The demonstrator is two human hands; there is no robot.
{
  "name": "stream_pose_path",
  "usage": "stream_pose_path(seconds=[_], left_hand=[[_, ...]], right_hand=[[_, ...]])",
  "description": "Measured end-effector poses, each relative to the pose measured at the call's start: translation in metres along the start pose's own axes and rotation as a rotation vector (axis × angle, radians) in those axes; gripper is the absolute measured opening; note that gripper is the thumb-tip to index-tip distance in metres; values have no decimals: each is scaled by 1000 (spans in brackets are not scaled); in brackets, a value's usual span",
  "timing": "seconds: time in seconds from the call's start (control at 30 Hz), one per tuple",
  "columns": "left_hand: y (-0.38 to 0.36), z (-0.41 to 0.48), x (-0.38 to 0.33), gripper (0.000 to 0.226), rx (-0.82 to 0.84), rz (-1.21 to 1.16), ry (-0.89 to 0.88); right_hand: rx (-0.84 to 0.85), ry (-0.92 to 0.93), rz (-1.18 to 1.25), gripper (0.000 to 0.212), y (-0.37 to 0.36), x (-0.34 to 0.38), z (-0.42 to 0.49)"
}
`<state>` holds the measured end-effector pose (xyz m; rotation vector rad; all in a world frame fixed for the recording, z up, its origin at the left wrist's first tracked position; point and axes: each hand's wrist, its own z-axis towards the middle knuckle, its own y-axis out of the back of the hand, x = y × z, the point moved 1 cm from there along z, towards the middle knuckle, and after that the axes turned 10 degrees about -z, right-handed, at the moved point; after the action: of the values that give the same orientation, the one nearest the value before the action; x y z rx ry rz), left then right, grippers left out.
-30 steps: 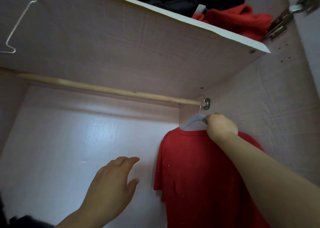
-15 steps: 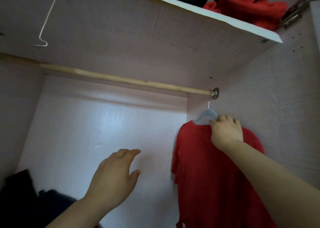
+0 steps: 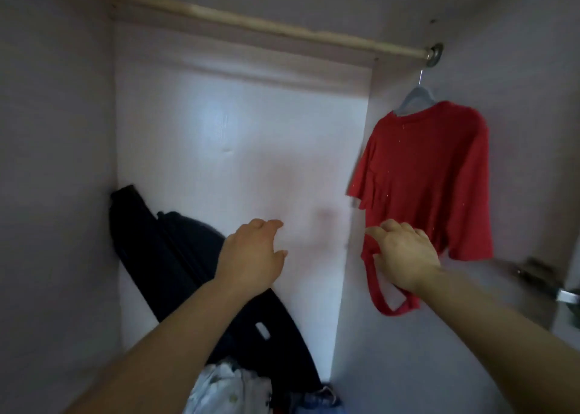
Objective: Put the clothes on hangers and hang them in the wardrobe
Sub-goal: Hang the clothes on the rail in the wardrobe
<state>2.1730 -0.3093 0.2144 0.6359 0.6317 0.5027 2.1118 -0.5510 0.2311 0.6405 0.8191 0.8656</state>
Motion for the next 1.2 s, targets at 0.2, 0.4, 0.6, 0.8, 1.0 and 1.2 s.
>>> stream_pose_path(seconds=[0.2, 0.4, 0.6, 0.8, 1.0, 1.2], left_hand=[[-43, -89, 10, 53, 230, 0, 65], [-78, -179, -2, 47, 369, -57, 92], [-87, -273, -21, 31, 473, -106, 85], [-80, -378, -58, 31, 626, -71, -1], [-64, -497, -129, 39, 891, -20, -191], [-43, -592, -207, 44, 1082, -98, -495]], right_hand=[[218, 21, 142, 56, -28, 51, -131], [393, -38, 177, 54, -41, 70, -256], [535, -173, 229, 55, -32, 76, -373], [666, -335, 262, 54, -1, 74, -511], [786, -560, 273, 54, 64, 70, -666], [875, -895, 237, 53, 143, 88, -807]])
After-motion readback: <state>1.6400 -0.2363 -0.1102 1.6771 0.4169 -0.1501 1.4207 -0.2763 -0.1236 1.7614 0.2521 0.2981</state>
